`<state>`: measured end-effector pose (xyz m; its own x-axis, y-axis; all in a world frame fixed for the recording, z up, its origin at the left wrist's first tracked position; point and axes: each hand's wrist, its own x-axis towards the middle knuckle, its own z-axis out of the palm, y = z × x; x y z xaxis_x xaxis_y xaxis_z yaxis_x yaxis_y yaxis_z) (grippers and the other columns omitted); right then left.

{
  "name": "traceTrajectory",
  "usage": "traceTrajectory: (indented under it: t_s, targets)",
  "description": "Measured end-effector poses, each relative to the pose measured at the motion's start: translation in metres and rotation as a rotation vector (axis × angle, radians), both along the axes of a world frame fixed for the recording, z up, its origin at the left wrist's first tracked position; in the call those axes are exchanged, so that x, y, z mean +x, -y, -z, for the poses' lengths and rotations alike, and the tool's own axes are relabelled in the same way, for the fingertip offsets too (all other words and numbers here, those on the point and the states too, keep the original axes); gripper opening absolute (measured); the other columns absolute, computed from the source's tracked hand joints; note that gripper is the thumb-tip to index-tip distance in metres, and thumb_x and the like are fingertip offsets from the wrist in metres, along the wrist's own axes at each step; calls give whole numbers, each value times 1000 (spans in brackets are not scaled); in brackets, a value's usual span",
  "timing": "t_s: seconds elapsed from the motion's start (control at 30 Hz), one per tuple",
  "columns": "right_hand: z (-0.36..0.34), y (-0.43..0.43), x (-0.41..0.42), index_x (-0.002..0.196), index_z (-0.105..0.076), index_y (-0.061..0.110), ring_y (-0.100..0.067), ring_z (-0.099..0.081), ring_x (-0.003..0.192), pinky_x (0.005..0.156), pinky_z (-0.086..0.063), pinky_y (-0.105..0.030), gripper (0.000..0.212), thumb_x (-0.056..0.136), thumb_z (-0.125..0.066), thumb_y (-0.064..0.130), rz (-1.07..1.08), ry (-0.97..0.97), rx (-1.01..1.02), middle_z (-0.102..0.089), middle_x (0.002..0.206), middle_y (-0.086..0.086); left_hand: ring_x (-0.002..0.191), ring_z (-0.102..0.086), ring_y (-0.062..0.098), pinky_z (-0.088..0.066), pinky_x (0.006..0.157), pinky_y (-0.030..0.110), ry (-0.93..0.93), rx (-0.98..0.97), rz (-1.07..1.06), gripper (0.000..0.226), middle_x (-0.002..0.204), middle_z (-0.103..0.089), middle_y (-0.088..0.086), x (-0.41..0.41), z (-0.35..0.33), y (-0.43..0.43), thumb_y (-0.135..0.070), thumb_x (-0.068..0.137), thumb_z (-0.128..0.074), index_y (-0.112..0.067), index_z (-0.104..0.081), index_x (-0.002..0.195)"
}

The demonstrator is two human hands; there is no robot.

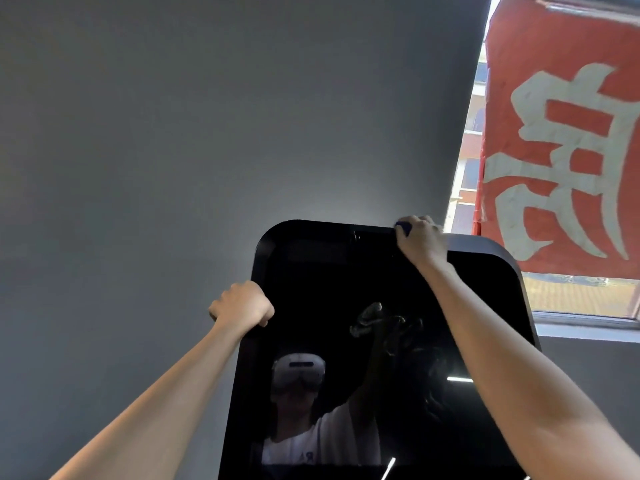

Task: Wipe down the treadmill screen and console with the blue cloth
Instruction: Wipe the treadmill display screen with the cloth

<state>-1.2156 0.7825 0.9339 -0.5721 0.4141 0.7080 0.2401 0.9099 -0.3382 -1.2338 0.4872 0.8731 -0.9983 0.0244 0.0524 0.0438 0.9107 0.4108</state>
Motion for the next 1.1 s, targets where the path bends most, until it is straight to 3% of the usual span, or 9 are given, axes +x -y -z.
traceTrajectory:
  t_s: [0.1,0.27,0.4,0.53,0.63,0.73,0.9,1.0,1.1]
  targets:
    - [6,-4,9,121,-61,29,-28,-54,108,87,-45,-35,30,93,-53,37,-187,29,80,-58,121,-3,75,-58,21,-40,73,32,-21,-24,16,19,72,-53,0,1,2,1,-12,75,-65,-18,-52,63]
    - [-3,-25,9,123,-57,19,-35,-53,110,88,-43,-35,36,95,-46,37,51,-44,-196,-58,119,-15,63,-45,16,-36,70,32,-45,-25,10,18,70,-47,-1,2,5,2,-13,77,-64,-17,-49,66]
    - [7,-3,8,125,-52,11,-41,-50,112,95,-43,-42,38,97,-41,34,218,-60,-166,-52,120,-22,59,-44,14,-37,69,31,-41,-14,-5,17,73,-49,-2,0,9,5,-14,80,-63,-16,-49,70]
    - [2,-18,15,121,-53,4,-39,-53,108,88,-44,-38,39,97,-43,32,237,-44,-104,-57,114,-23,61,-47,14,-38,67,30,-74,-27,24,17,71,-50,-1,2,9,5,-9,78,-59,-14,-48,66]
    - [-11,-24,12,117,-58,5,-36,-52,110,87,-42,-35,35,96,-47,30,146,-13,-192,-60,114,-22,63,-47,16,-41,69,30,-105,-31,41,18,70,-47,0,7,6,0,-2,76,-53,-12,-45,63]
    - [-5,-9,11,117,-59,9,-37,-51,109,89,-42,-36,35,95,-47,34,116,-10,-102,-58,115,-19,59,-44,16,-42,70,31,-128,-16,35,20,69,-45,1,8,10,-1,1,76,-50,-12,-43,62]
    - [3,45,-10,113,-63,14,-33,-54,107,83,-42,-32,31,94,-48,35,-111,-72,-42,-61,114,-12,76,-52,23,-45,77,34,-163,4,17,22,71,-47,2,9,17,-1,1,79,-51,-12,-42,64]
    - [-1,95,-36,117,-61,19,-32,-54,108,87,-41,-31,31,94,-48,36,-244,36,33,-61,118,-9,90,-58,29,-48,84,39,-148,70,41,9,85,-55,7,7,18,4,-6,80,-57,-9,-50,77]
    - [11,136,-49,132,-51,21,-32,-48,118,100,-35,-34,41,94,-48,34,-381,108,190,-54,130,-7,99,-60,31,-49,88,42,-90,159,44,26,101,-60,10,5,21,17,-24,80,-70,-10,-54,93]
